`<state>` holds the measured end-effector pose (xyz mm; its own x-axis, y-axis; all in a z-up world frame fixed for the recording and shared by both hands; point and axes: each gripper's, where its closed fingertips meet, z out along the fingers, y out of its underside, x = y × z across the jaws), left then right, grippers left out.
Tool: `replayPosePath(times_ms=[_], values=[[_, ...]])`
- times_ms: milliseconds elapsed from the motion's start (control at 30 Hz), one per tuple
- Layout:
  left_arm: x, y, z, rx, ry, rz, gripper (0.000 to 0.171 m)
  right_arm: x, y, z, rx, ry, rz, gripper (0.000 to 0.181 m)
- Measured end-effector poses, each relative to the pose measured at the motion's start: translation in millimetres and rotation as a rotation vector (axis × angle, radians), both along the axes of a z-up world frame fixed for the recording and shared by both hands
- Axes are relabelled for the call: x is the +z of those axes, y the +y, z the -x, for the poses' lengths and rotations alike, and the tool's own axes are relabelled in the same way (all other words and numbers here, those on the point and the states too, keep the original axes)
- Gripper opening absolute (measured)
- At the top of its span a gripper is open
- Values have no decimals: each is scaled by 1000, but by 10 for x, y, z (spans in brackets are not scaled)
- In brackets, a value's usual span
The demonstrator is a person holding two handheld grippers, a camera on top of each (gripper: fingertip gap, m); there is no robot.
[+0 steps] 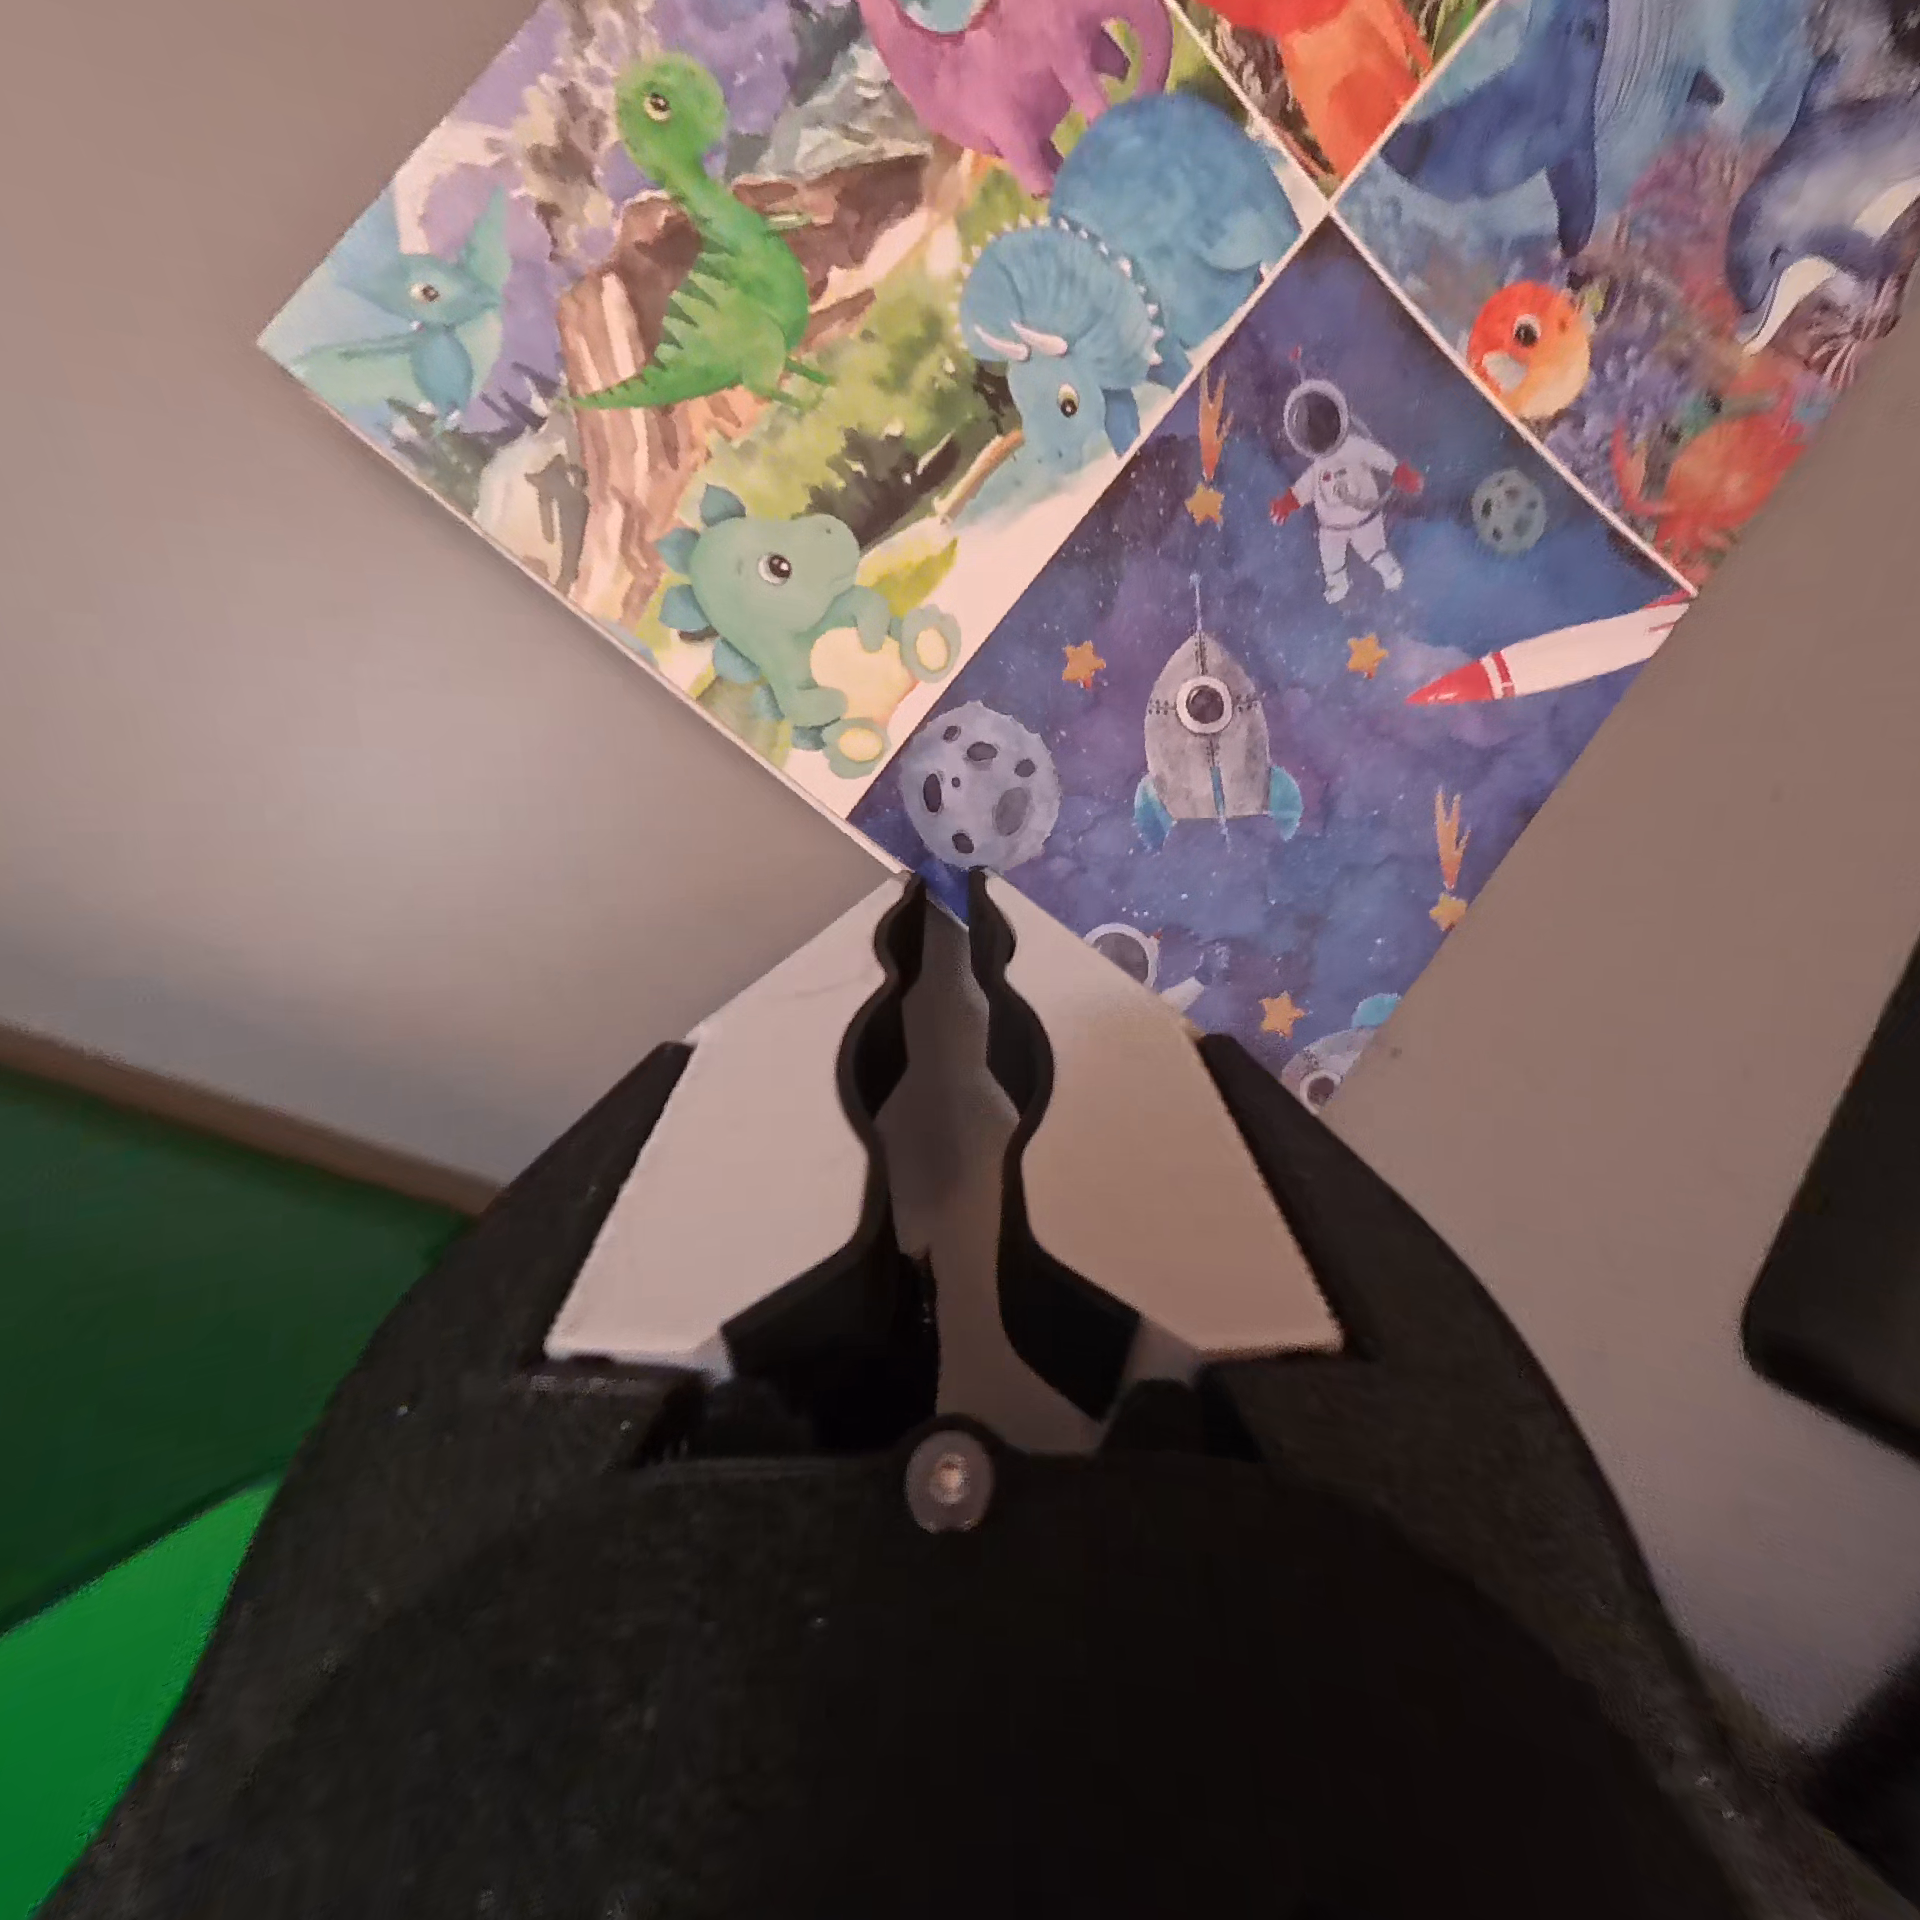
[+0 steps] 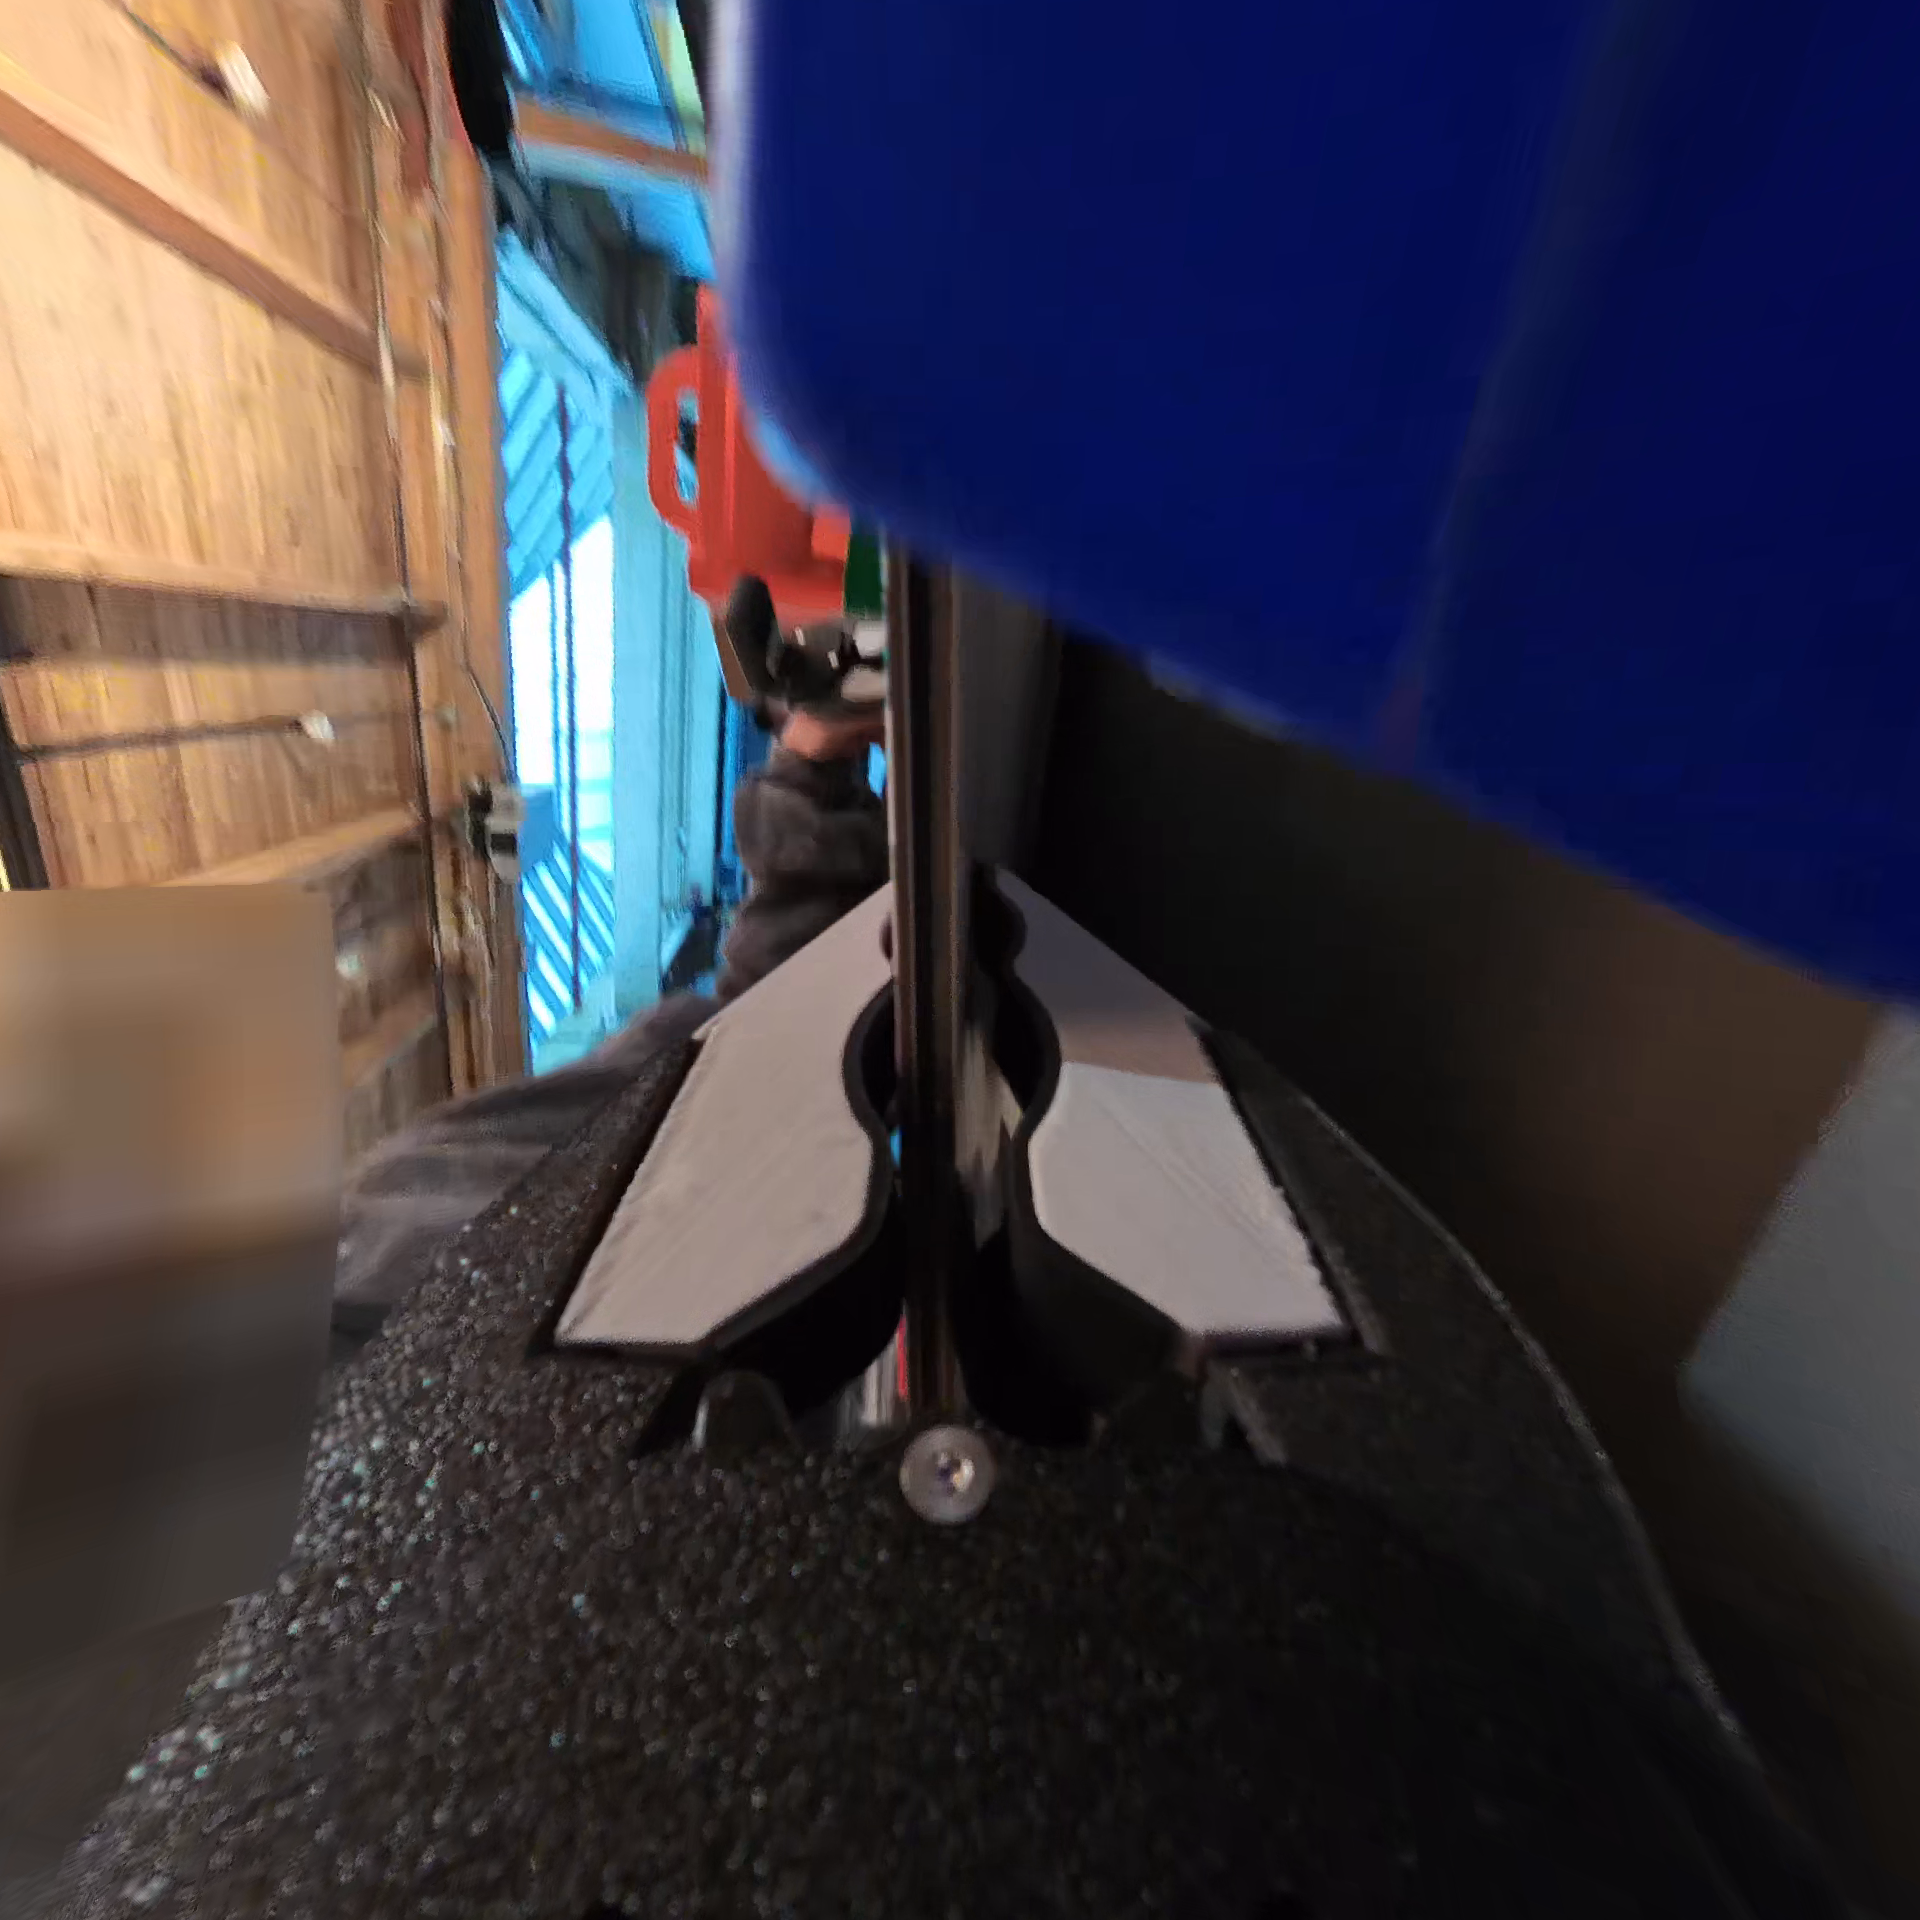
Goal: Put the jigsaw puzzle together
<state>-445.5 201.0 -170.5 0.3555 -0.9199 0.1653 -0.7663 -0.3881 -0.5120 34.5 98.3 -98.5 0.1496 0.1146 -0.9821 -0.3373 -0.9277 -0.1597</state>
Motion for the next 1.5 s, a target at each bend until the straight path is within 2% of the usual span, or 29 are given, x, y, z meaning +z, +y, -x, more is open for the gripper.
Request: replayPosePath(times_ms=[100, 167, 267, 433, 500, 567, 667, 733, 800, 833, 900, 933, 1000, 1067, 1233, 1300, 1367, 1500], values=[[3, -90, -59, -65, 25, 60, 9, -51, -51, 94, 120, -37, 13, 6], [7, -103, -61, -75, 51, 102, 10, -47, -74, 164, 138, -30, 4, 6], [14, 40, -130, -71, 55, 52, 11, -86, -126, 277, 158, 6, 17, 7], [92, 216, -153, 39, 120, 60, 15, -182, -71, 287, 65, 36, 9, 7], [236, 295, -159, 53, 169, -13, 40, -211, -110, 280, 46, 26, 10, 6], [439, 318, -380, 12, 143, -68, 64, -218, -154, 287, 57, 28, 6, 6], [669, 104, -1095, -157, 48, -68, 86, -229, -179, 300, 67, 15, 23, 6], [712, 73, -1614, -303, 100, -227, 107, -238, -222, 332, 84, -9, 18, 6], [720, 127, -2120, -414, 95, -336, 105, -216, -252, 366, 81, -18, 7, 6], [671, 130, -2313, -453, 76, -298, 100, -202, -259, 377, 73, -16, 2, 6], [480, 178, -2488, -473, 77, -120, 100, -188, -243, 376, 30, -15, -12, 6], [369, 157, -2476, -474, 94, 8, 100, -191, -231, 369, 4, -10, -13, 6], [231, 52, -2412, -476, 102, 227, 88, -222, -225, 378, -34, -9, -17, 6], [168, 75, -2372, -469, 79, 239, 94, -259, -206, 386, -66, -7, -7, 5], [163, 157, -2126, -448, 90, 247, 79, -234, -134, 330, -101, 3, -14, 5], [145, 191, -2054, -428, 87, 234, 81, -239, -103, 283, -128, 3, -12, 6], [126, 205, -2041, -408, 75, 224, 89, -274, -67, 317, -139, 17, 5, 6], [97, 266, -2029, -376, 61, 178, 88, -257, -17, 423, -148, 8, -4, 6]])
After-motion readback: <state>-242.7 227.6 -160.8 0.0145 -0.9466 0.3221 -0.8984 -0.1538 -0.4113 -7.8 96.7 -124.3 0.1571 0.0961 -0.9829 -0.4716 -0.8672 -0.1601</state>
